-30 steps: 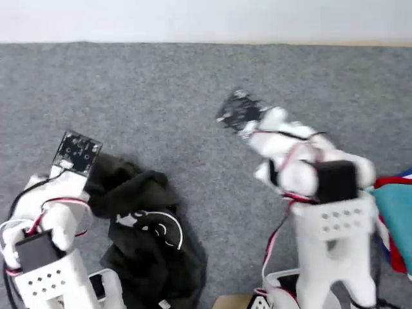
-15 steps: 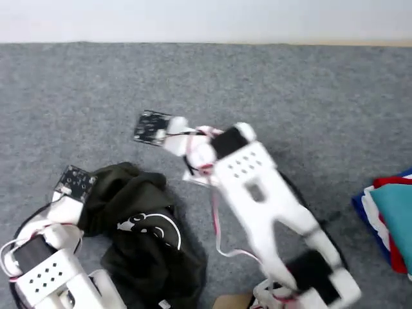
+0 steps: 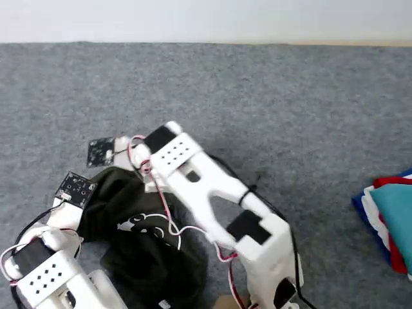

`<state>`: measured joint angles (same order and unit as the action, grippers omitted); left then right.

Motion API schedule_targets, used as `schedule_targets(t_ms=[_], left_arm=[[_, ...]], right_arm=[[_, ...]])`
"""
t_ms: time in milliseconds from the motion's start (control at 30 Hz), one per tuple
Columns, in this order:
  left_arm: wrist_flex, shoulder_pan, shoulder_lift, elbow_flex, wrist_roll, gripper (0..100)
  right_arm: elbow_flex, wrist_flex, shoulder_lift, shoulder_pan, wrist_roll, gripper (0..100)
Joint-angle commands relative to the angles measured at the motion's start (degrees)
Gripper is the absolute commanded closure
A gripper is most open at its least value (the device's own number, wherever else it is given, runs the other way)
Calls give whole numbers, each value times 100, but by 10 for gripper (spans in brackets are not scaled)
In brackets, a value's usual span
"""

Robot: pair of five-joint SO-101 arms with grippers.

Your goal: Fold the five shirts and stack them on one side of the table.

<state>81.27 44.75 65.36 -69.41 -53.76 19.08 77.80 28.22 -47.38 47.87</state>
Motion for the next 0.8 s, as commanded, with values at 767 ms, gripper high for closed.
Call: schedule_targets(t_ms=[767], left_arm=[[-35,9,62,760,9,998]], right_arm=[[5371,1877,2510,462,299,987]])
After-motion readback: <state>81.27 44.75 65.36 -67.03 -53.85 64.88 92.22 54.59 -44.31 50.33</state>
